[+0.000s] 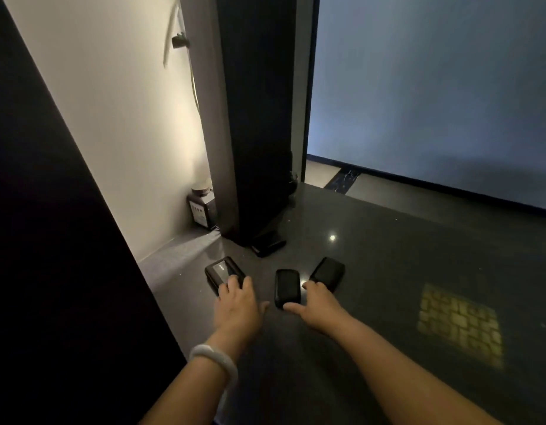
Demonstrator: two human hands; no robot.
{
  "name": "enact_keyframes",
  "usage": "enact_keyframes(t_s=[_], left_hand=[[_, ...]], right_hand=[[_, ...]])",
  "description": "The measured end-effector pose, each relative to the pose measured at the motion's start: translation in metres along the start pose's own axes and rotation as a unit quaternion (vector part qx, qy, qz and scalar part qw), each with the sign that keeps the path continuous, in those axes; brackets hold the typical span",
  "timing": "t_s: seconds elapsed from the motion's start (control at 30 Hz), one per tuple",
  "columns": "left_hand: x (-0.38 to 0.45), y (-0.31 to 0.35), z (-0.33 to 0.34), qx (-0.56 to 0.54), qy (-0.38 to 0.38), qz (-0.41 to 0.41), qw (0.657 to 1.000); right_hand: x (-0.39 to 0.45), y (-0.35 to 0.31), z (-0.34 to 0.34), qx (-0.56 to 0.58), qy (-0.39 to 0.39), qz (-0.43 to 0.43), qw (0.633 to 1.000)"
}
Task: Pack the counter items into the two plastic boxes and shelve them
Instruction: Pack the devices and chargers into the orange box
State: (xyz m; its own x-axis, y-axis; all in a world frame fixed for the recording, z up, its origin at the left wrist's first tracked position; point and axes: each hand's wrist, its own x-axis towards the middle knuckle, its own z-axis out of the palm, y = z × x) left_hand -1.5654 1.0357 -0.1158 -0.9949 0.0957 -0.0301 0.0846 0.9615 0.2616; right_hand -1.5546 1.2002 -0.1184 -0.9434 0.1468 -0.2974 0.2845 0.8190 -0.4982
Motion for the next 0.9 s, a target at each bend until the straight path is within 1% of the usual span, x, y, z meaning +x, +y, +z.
enact_keyframes(t_s=[0.07, 0.17, 0.37, 0.47, 0.6, 0.77, 0.83, 0.9], left_hand=[[0.013, -0.005, 0.005, 0.003, 0.002, -0.036, 0.999], [0.031, -0.01, 0.014, -0.012, -0.025, -0.084, 0.996], [0.058, -0.02, 0.032, -0.074, -0.06, -0.134, 0.986], [0.059, -0.023, 0.042, -0.102, -0.043, -0.124, 0.986], [0.054, -0.028, 0.052, -0.132, -0.025, -0.11, 0.985], [0.028, -0.03, 0.064, -0.12, -0.012, -0.049, 0.992], [0.011, -0.027, 0.066, -0.142, -0.02, -0.038, 0.989], [-0.01, -0.023, 0.068, -0.12, -0.032, -0.009, 0.992]], right_hand=[[0.017, -0.003, 0.009, 0.005, 0.001, 0.022, 1.0], [0.037, -0.007, 0.022, -0.001, 0.009, 0.041, 0.999], [0.064, -0.016, 0.038, -0.046, 0.062, 0.062, 0.995], [0.071, -0.02, 0.044, -0.06, 0.085, 0.068, 0.992], [0.073, -0.021, 0.048, -0.057, 0.085, 0.058, 0.993], [0.06, -0.012, 0.045, -0.066, 0.054, 0.021, 0.996], [0.048, -0.004, 0.044, -0.07, 0.038, 0.012, 0.997], [0.034, 0.008, 0.044, -0.074, 0.026, 0.015, 0.997]])
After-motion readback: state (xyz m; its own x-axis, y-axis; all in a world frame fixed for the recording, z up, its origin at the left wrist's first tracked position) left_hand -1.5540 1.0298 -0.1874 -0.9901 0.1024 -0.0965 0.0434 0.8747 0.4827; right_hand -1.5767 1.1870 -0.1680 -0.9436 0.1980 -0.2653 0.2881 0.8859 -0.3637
